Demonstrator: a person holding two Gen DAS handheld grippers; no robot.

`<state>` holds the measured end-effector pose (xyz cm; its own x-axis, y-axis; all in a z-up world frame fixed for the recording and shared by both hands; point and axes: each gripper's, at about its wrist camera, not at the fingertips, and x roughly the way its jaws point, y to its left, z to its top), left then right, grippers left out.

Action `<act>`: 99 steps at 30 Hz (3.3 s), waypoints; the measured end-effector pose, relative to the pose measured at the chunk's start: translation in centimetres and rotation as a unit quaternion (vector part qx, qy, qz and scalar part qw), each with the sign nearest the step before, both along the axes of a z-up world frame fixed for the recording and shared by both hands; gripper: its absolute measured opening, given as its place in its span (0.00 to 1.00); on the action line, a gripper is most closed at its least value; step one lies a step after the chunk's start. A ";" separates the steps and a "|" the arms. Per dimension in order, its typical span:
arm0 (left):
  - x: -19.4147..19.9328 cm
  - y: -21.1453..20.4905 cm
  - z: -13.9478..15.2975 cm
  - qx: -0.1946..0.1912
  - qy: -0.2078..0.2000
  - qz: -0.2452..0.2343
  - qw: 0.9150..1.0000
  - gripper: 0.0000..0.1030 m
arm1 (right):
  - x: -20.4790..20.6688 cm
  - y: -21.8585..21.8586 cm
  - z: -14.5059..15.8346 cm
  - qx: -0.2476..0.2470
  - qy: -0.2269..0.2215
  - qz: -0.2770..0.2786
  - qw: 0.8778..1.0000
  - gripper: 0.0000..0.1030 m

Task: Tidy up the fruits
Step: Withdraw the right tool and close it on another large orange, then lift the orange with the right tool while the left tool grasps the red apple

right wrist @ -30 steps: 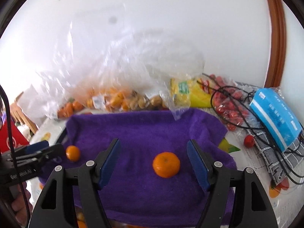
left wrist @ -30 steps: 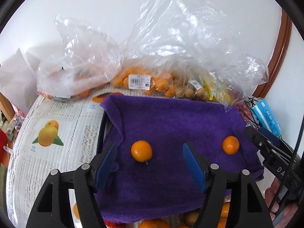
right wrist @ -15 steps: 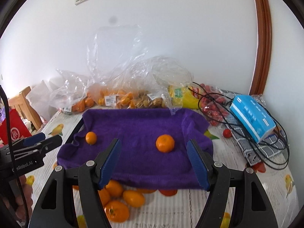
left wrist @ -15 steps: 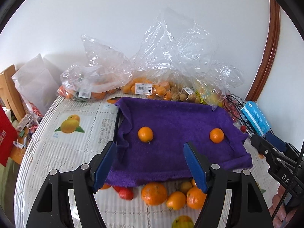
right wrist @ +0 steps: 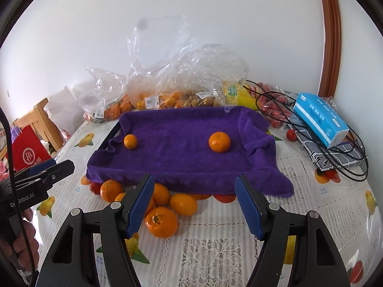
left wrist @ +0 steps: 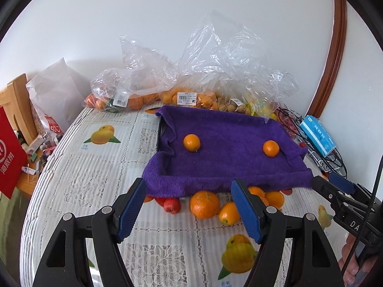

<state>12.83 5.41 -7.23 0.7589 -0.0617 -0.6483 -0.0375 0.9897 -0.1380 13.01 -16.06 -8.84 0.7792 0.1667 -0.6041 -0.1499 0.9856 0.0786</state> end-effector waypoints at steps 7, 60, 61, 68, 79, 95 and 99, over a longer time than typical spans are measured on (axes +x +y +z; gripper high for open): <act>-1.1 0.4 -0.9 0.002 0.008 -0.005 1.000 0.69 | -1.8 0.6 -0.6 -0.018 -0.025 -0.009 0.999 0.68; 2.9 2.6 -8.0 -0.023 0.093 0.006 0.995 0.60 | -1.9 0.7 -6.7 -0.040 0.050 0.011 0.998 0.42; 3.1 2.4 -8.1 -0.019 0.092 0.008 0.996 0.59 | -1.7 0.2 -6.8 -0.041 0.049 0.005 0.998 0.42; 4.4 1.7 -8.2 -0.002 0.086 0.014 0.996 0.40 | -1.0 -1.9 -7.3 -0.020 0.045 -0.009 0.999 0.42; 3.3 0.6 -8.3 0.031 0.077 0.003 0.997 0.23 | 0.1 -2.4 -7.2 -0.032 0.041 -0.023 0.998 0.42; 3.5 0.6 -8.3 0.029 0.078 0.001 0.997 0.23 | 1.8 -3.0 -8.7 -0.032 0.093 -0.037 0.994 0.43; 3.5 0.7 -8.3 0.030 0.077 0.002 0.997 0.23 | 1.7 -3.1 -8.7 -0.025 0.093 -0.035 0.995 0.43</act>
